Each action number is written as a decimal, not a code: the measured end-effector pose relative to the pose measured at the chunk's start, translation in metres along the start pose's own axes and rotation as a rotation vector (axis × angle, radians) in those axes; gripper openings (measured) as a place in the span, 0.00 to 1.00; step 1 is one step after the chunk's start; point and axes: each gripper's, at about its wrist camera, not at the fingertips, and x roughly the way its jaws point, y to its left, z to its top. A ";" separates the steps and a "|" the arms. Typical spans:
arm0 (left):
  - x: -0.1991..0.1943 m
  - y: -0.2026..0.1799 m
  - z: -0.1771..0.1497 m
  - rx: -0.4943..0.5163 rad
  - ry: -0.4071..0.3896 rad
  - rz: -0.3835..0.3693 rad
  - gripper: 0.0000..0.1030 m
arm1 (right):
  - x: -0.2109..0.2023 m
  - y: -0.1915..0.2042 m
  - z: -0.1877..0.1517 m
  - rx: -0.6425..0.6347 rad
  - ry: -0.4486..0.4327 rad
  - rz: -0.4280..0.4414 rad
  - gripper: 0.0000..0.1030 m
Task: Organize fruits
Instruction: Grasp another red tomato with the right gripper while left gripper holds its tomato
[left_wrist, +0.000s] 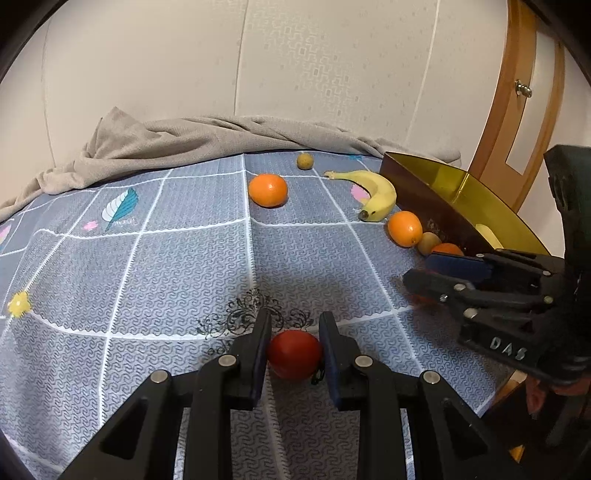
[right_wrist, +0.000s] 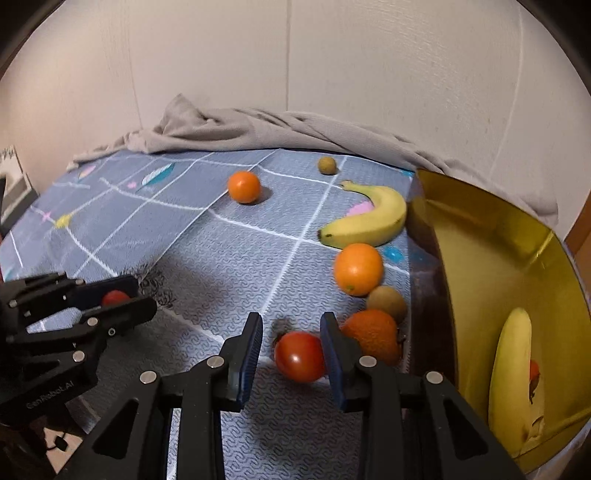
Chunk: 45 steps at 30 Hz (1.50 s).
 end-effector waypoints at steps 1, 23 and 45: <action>0.000 0.001 0.000 -0.002 0.000 0.003 0.26 | 0.001 0.002 -0.001 -0.012 0.004 -0.004 0.32; 0.004 -0.008 0.003 -0.015 -0.002 -0.010 0.26 | -0.008 -0.009 -0.004 0.071 -0.007 0.088 0.18; 0.006 -0.018 0.006 -0.005 0.002 -0.014 0.26 | -0.020 -0.044 0.000 0.284 -0.043 0.305 0.20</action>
